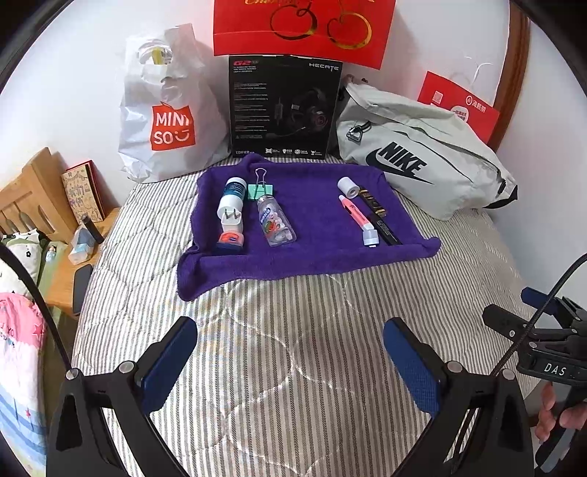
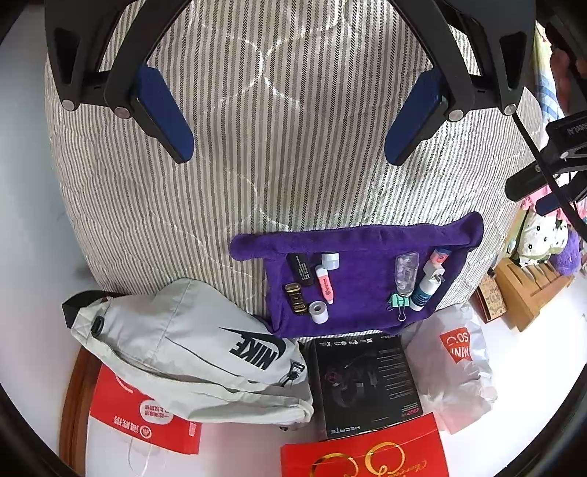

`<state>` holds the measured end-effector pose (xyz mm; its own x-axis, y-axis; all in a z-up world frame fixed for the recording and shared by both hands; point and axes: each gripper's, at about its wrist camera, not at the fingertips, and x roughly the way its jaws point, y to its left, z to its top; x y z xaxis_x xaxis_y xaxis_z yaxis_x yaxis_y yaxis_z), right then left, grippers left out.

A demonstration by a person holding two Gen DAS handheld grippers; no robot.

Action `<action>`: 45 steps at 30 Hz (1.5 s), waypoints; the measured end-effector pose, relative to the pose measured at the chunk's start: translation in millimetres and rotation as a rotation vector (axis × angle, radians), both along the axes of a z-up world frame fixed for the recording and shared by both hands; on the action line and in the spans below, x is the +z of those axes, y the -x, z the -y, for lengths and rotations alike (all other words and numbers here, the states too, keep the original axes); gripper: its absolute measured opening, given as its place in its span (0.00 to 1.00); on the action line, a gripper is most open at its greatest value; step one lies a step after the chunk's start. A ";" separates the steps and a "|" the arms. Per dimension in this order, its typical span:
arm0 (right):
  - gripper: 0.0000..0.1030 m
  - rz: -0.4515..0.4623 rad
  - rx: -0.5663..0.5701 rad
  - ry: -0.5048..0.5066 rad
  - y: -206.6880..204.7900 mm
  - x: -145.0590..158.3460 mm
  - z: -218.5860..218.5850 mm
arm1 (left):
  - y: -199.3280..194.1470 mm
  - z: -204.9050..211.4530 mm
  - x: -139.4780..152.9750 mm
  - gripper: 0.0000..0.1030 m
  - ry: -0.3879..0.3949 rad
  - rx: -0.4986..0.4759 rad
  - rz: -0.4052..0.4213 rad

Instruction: Organize rigid objects

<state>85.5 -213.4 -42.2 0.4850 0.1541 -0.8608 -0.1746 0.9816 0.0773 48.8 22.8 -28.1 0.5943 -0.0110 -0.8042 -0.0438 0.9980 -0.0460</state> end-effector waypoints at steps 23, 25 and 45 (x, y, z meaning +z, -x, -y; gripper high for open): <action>0.99 0.014 0.013 0.008 9.4 3.3 -0.7 | 9.2 0.3 3.0 1.00 -0.024 0.012 0.000; 0.99 0.015 0.014 0.008 10.0 3.7 -0.5 | 9.3 0.7 3.1 1.00 -0.024 0.015 -0.001; 0.99 0.022 0.013 0.009 12.4 6.6 2.3 | 10.5 3.6 5.9 1.00 -0.036 0.013 0.001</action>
